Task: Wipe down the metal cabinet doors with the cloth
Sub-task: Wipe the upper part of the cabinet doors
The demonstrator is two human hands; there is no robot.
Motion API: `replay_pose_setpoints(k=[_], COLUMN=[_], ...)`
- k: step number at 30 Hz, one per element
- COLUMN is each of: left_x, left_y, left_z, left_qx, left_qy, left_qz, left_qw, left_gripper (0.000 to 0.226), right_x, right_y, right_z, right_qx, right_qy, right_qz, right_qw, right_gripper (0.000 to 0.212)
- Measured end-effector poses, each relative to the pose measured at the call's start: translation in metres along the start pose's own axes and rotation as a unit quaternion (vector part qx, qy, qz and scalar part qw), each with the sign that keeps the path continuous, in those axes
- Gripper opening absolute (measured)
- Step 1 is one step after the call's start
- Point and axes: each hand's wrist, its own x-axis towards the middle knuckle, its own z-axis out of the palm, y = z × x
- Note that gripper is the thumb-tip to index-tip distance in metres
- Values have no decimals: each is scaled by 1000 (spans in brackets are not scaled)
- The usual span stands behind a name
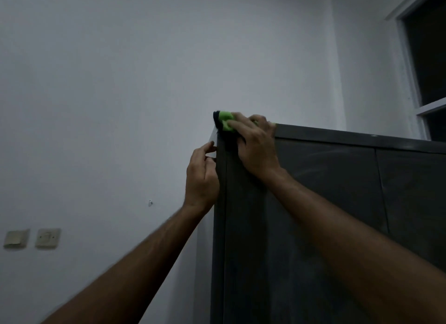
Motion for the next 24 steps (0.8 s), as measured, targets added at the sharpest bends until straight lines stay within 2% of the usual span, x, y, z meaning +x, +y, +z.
replay_pose_setpoints(k=[4,6,10,12,14,16,18,21,24], left_x=[-1,-1,-3,-4,-4,-4,-5,-7,-6], left_y=[-3,-1,3,4,4,5,7,9,8], left_z=[4,6,6,4,3,4,6,9,11], left_qx=[-60,-62,-64,-65,-61,-51,-44,-36,-19], left_qy=[28,34,24,17,12,12,11,9,16], left_qz=[-39,-58,-62,-50,-42,-41,-39,-43,-43], left_qw=[997,996,996,996,997,998,998,998,999], left_gripper=[38,38,49,50,50,51,49,51,53], right_x=[-29,-23,5,0,-18,-29,-22,3,1], right_y=[19,28,8,-4,0,16,31,31,17], right_z=[-7,-12,-2,4,5,-4,-11,-10,0], right_qx=[6,4,22,42,52,39,20,10,35], right_qy=[-35,-24,46,47,23,5,15,64,63], right_qz=[-117,-87,53,32,-52,-98,-76,10,-15], right_qw=[992,996,997,998,997,994,997,998,997], right_gripper=[39,37,38,35,31,30,30,31,30])
